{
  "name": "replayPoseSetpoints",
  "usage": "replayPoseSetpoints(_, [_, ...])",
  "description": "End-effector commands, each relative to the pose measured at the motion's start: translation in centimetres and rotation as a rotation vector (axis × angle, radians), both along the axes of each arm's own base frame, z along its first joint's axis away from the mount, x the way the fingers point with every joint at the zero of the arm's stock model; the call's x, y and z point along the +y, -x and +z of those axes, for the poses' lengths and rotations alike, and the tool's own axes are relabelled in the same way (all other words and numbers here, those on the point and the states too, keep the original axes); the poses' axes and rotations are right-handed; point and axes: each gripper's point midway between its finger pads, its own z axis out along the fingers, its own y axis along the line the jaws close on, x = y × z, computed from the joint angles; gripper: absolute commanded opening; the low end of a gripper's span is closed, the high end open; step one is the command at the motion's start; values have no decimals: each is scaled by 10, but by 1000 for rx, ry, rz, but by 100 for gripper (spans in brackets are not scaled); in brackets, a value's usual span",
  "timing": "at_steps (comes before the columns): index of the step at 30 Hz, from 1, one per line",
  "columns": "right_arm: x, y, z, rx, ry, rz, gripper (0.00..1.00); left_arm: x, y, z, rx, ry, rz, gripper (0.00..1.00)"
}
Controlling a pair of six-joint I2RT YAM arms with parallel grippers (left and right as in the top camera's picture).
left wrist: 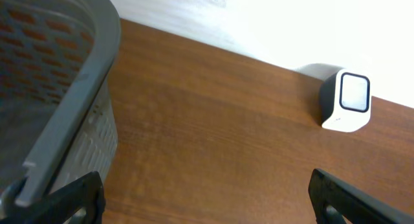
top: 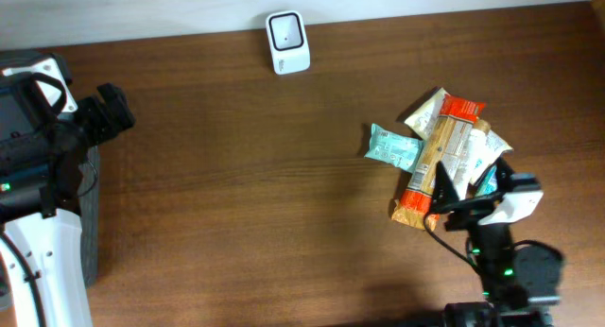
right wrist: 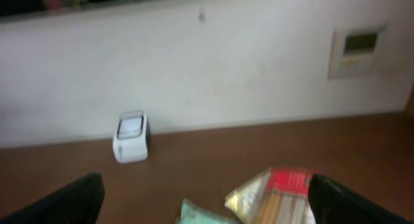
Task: Scan the item barcode
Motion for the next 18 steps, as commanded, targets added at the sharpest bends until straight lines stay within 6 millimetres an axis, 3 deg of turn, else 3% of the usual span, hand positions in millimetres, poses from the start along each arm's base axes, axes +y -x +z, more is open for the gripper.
replayPoseSetpoints(1, [7,-1,-54,-15,2,42,99,0,0,4,-13,-15,-13,99])
replayPoseSetpoints(5, [6,-3,-100,61,-4,40,99,0,0,4,-13,-15,-13,99])
replayPoseSetpoints(18, [6,-3,-99,60,-4,39,99,0,0,4,-13,-15,-13,99])
